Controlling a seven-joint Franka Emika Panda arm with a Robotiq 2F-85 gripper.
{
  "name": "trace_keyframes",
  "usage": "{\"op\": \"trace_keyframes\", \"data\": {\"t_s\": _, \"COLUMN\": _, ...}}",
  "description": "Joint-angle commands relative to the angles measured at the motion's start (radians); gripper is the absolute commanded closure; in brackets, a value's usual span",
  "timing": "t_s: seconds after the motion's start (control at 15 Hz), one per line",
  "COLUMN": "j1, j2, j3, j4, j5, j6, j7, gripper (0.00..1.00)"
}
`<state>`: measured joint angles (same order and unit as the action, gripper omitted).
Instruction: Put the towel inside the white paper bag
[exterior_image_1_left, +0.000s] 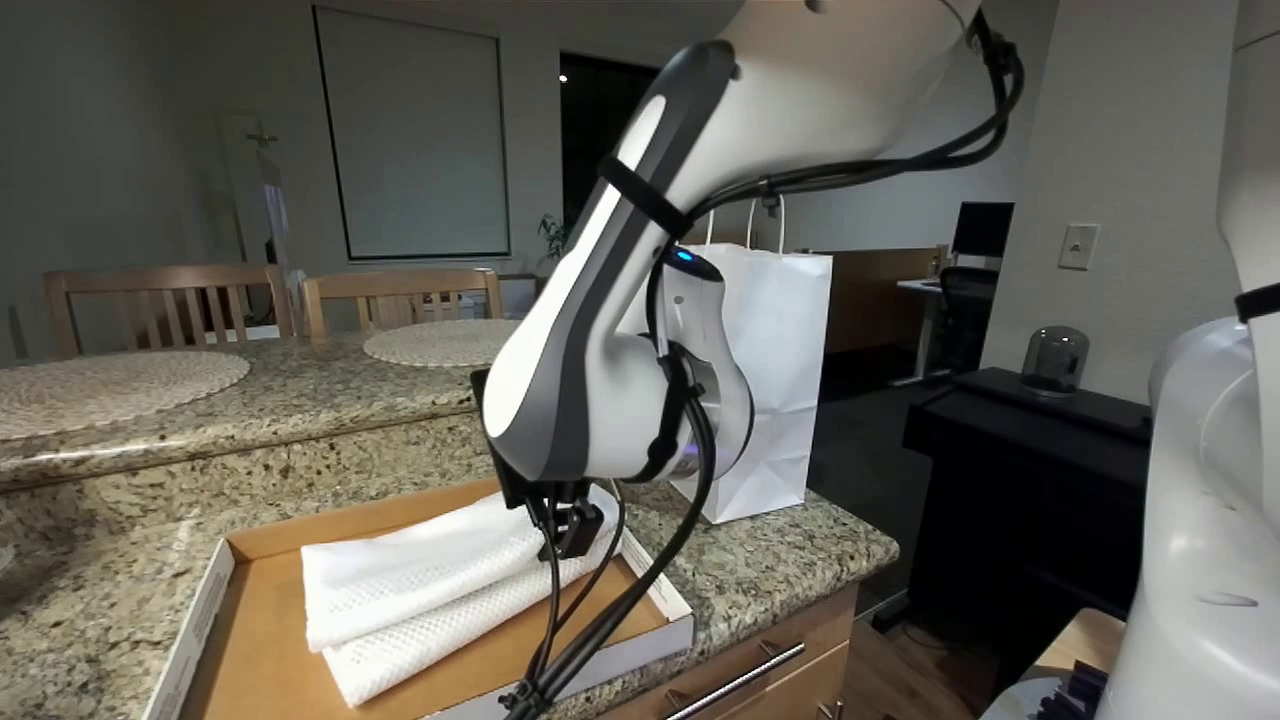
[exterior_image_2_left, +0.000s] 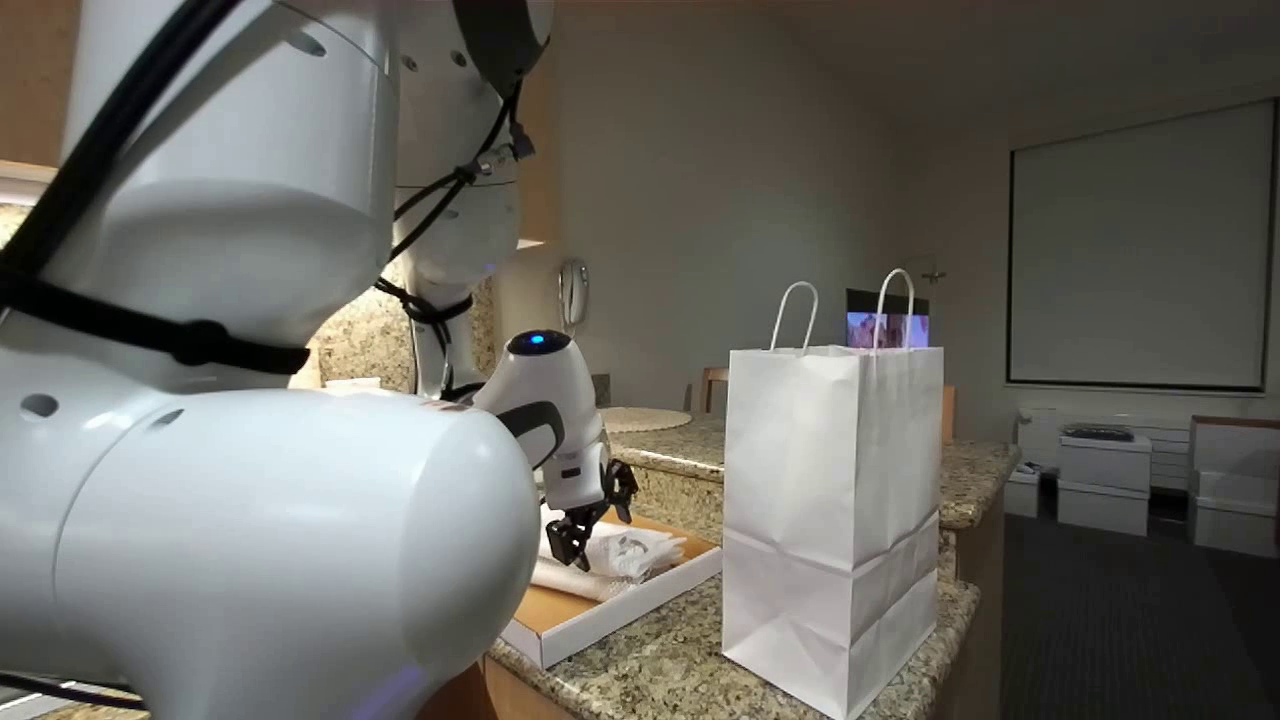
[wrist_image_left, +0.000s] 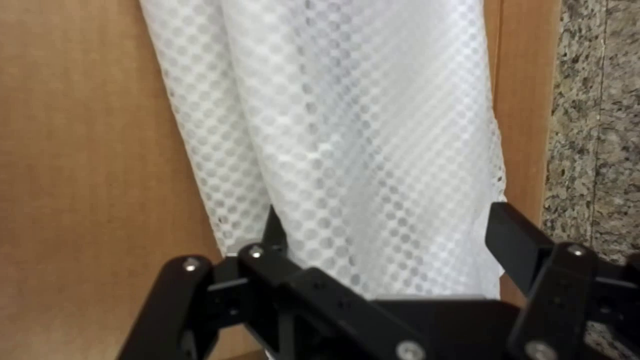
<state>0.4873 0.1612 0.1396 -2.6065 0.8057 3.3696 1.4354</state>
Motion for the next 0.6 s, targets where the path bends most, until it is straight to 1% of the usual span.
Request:
{"op": "trace_keyframes", "data": {"t_s": 0.0, "j1": 0.035, "j2": 0.049, "j3": -0.033, "j4": 0.034, "j5": 0.015, "j6": 0.021, "j7": -0.014, "gripper": 0.00}}
{"op": "trace_keyframes", "data": {"t_s": 0.2, "j1": 0.075, "j2": 0.109, "j3": -0.078, "j4": 0.063, "j5": 0.007, "j6": -0.007, "j7": -0.037, "gripper": 0.00}}
{"op": "trace_keyframes", "data": {"t_s": 0.33, "j1": 0.117, "j2": 0.152, "j3": -0.121, "j4": 0.080, "j5": 0.010, "j6": -0.010, "j7": -0.046, "gripper": 0.00}}
{"op": "trace_keyframes", "data": {"t_s": 0.4, "j1": 0.158, "j2": 0.171, "j3": -0.164, "j4": 0.085, "j5": 0.019, "j6": -0.003, "j7": -0.055, "gripper": 0.00}}
{"op": "trace_keyframes", "data": {"t_s": 0.47, "j1": 0.193, "j2": 0.182, "j3": -0.200, "j4": 0.091, "j5": 0.021, "j6": -0.013, "j7": -0.061, "gripper": 0.25}}
{"op": "trace_keyframes", "data": {"t_s": 0.53, "j1": 0.246, "j2": 0.196, "j3": -0.255, "j4": 0.093, "j5": 0.031, "j6": -0.012, "j7": -0.068, "gripper": 0.27}}
